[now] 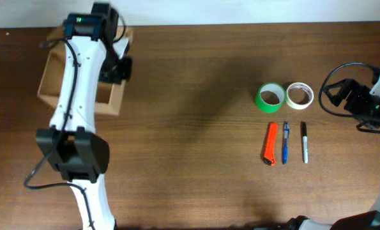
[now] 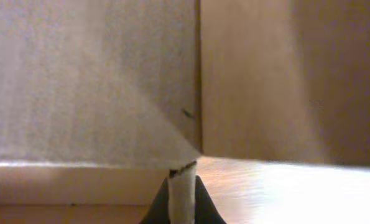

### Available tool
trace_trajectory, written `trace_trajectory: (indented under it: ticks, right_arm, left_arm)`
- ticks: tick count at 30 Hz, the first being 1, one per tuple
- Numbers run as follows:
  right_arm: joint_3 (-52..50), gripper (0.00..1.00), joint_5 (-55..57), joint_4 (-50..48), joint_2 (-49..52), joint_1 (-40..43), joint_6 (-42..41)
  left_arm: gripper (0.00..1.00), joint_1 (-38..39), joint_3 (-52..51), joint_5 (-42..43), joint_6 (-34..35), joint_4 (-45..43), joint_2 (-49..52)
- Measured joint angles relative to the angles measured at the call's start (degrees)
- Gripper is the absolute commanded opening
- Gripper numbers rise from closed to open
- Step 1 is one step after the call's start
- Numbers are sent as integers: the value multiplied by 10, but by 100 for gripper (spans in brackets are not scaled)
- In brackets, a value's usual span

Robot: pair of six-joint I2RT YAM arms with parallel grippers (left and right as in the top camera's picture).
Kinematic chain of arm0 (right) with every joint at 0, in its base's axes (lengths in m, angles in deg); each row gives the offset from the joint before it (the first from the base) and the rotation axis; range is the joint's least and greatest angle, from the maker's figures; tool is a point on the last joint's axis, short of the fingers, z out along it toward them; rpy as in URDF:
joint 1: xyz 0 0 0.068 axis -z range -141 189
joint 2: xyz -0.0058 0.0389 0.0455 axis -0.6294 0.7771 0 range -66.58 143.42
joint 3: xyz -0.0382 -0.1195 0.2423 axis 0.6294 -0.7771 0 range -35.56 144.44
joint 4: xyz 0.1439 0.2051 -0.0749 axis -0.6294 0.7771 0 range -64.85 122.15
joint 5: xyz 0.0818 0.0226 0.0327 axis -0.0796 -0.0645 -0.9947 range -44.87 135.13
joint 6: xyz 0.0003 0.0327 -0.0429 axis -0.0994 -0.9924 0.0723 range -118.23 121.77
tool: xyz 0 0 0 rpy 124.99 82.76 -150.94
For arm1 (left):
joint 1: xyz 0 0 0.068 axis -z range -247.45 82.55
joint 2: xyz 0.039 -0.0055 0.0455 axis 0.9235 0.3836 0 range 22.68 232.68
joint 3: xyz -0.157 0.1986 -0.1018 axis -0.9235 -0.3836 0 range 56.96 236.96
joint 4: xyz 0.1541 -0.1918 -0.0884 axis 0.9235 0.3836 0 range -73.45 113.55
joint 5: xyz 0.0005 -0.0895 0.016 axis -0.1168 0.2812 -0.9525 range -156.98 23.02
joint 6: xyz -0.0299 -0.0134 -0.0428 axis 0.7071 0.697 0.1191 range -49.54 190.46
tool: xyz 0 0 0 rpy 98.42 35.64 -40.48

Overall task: Pack container
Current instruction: 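Drag the box with the left gripper toward the table center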

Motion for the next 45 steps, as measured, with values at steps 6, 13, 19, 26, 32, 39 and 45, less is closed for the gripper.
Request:
trace_trajectory:
  ticks: [6, 13, 19, 26, 32, 39, 45]
  right_arm:
    - [0, 99, 0, 0, 0, 0, 0]
    - [0, 99, 0, -1, 0, 0, 0]
    - [0, 99, 0, 1, 0, 0, 0]
    - [0, 99, 0, 9, 0, 0, 0]
    - [0, 99, 0, 10, 0, 0, -1]
    - [0, 99, 0, 10, 0, 0, -1]
    - [0, 99, 0, 10, 0, 0, -2]
  left_arm:
    - [1, 112, 135, 33, 17, 24, 0]
    - [2, 268, 155, 54, 94, 19, 0]
    - [1, 353, 155, 56, 154, -16, 4]
    - [2, 402, 160, 49, 179, 32, 78]
    - [2, 416, 160, 27, 188, 5, 152]
    - [2, 417, 160, -12, 189, -56, 188]
    - [2, 417, 160, -23, 187, -78, 217]
